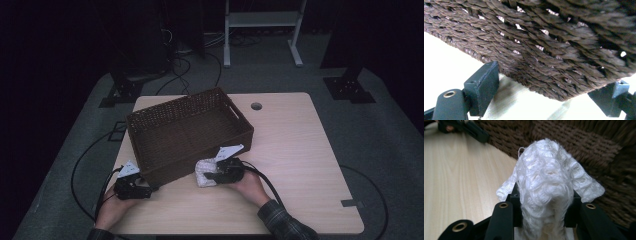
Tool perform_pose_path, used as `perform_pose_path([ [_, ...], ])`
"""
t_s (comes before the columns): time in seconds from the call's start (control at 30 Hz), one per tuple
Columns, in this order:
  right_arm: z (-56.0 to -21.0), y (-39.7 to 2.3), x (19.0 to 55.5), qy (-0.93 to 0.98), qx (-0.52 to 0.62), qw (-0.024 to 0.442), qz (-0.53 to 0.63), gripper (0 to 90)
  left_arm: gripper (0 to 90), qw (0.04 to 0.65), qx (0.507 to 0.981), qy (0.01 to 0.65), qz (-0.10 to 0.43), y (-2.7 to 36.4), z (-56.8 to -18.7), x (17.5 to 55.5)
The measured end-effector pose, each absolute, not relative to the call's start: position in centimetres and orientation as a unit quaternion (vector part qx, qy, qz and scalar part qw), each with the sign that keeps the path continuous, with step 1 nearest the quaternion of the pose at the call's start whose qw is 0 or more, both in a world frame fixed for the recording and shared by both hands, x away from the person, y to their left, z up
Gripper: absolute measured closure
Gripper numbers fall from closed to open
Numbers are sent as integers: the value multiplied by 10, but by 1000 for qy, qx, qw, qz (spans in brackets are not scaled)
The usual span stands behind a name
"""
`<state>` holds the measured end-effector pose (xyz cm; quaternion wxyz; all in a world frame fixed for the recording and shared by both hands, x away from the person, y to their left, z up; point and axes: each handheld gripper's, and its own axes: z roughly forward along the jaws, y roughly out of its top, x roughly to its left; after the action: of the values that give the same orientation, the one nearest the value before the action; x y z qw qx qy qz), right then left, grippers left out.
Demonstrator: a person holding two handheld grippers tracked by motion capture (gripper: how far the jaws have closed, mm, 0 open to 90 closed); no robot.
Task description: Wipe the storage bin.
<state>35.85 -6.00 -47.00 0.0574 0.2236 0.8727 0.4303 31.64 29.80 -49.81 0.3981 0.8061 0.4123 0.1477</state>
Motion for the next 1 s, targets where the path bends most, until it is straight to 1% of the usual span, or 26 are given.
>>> perform_pose_path([
  [0.13, -477, -58, 360, 874, 228, 53, 425, 617, 155, 398, 806, 413, 148, 298, -498, 316],
  [0.4, -479, -57, 360, 874, 228, 52, 425, 617, 155, 398, 806, 413, 148, 298, -498, 316],
  [0.67, -453, -65, 352, 865, 219, 64, 447, 618, 155, 398, 806, 413, 148, 298, -498, 316],
  [0.77, -448, -65, 350, 862, 217, 68, 453, 617, 155, 398, 806, 413, 148, 298, -498, 316],
  [1.0, -420, -67, 341, 844, 199, 82, 491, 618, 155, 398, 805, 414, 147, 298, -498, 316],
])
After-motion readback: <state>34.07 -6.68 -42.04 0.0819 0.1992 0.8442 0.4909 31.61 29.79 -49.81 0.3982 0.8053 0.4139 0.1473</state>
